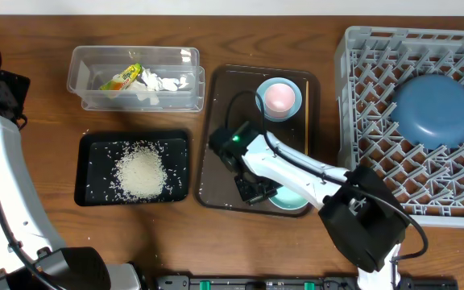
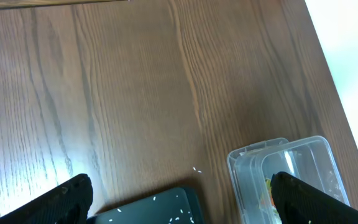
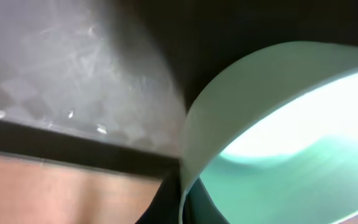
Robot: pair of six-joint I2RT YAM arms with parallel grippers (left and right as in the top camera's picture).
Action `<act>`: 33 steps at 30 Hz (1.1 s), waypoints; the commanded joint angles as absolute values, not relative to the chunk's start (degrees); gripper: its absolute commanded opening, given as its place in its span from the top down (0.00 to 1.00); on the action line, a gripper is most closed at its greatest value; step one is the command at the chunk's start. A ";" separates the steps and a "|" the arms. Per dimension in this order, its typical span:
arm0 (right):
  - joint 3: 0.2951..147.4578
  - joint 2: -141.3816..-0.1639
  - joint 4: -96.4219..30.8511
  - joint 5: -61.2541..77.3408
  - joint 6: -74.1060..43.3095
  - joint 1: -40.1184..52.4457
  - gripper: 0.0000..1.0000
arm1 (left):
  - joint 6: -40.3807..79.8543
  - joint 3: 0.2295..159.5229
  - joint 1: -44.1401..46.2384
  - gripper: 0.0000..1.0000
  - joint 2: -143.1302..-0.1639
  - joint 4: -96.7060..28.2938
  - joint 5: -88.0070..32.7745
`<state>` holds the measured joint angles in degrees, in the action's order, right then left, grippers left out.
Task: Sort waste into correct bins and load items into the dishwasher rack
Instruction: 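Grasp the light teal bowl rim with the right gripper, then carry the teal bowl right and set it in the dish rack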
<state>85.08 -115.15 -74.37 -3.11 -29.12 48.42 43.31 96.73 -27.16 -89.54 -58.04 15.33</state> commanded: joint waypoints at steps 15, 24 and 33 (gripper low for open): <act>118.21 -102.91 -88.16 -3.64 -18.68 19.70 0.99 | 43.38 96.55 -27.24 0.07 -89.54 -58.04 15.70; 117.93 -90.17 -88.92 29.61 -4.84 -10.96 0.99 | 43.38 96.55 -27.24 0.07 -89.54 -58.04 15.70; 107.07 -85.49 -94.00 49.95 10.66 -27.00 0.99 | 43.38 96.55 -27.24 0.07 -89.54 -58.04 15.70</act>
